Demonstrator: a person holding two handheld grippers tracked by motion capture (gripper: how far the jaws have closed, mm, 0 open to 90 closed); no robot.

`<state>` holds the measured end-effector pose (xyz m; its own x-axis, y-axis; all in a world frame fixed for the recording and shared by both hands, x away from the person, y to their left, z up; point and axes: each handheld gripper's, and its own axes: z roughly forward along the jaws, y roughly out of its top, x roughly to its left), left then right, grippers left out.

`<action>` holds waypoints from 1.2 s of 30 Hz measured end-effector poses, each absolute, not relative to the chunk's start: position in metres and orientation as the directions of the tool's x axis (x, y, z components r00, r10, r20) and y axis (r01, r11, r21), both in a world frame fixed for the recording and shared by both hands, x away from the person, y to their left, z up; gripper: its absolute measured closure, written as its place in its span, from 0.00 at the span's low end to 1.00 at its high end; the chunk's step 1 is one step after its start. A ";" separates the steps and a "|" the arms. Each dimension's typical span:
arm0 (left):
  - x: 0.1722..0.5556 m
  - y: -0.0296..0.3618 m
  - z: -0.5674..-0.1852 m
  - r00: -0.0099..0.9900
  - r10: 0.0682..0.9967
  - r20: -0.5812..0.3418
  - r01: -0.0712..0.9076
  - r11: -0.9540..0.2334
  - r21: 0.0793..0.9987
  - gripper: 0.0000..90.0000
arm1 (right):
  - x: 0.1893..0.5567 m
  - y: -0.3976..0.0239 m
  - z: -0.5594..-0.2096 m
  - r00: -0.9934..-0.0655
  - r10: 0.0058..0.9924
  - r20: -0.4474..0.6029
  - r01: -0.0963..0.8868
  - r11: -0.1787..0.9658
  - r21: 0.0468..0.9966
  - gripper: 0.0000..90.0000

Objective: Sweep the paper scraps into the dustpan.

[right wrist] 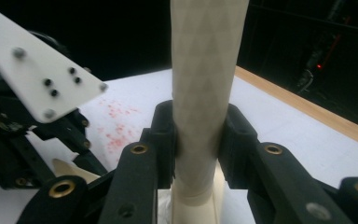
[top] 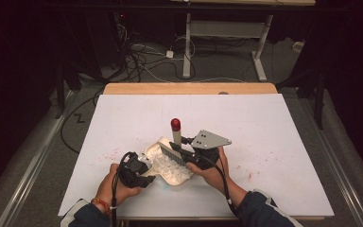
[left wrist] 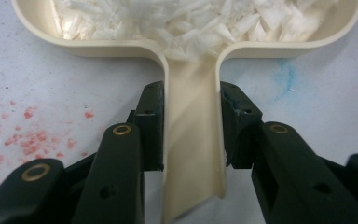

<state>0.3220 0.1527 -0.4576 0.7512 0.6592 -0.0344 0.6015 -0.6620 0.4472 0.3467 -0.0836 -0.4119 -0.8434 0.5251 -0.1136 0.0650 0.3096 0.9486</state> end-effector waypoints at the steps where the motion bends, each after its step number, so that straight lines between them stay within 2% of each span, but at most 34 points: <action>1: 0.322 0.155 -0.457 0.748 0.663 -0.038 0.604 -0.656 0.452 0.70 | 0.346 -0.079 -0.410 -0.851 0.512 -0.118 0.060 0.318 0.946 0.79; 10: 0.324 0.156 -0.460 0.747 0.664 -0.039 0.608 -0.656 0.447 0.70 | 0.365 -0.075 -0.395 -0.809 0.571 -0.137 0.036 0.281 0.959 0.79; 20: 0.324 0.159 -0.461 0.746 0.665 -0.041 0.609 -0.656 0.447 0.70 | 0.378 -0.092 -0.388 -0.801 0.590 -0.100 0.074 0.263 0.962 0.79; 26: 0.327 0.160 -0.459 0.749 0.662 -0.040 0.607 -0.660 0.442 0.70 | 0.407 -0.099 -0.383 -0.757 0.617 -0.212 0.034 0.362 0.932 0.79; 33: 0.335 0.163 -0.458 0.743 0.667 -0.050 0.616 -0.654 0.439 0.70 | 0.447 -0.103 -0.395 -0.698 0.677 -0.234 0.055 0.377 0.925 0.79; 36: 0.338 0.164 -0.459 0.742 0.668 -0.055 0.619 -0.651 0.440 0.70 | 0.458 -0.101 -0.408 -0.699 0.672 -0.245 0.073 0.407 0.911 0.79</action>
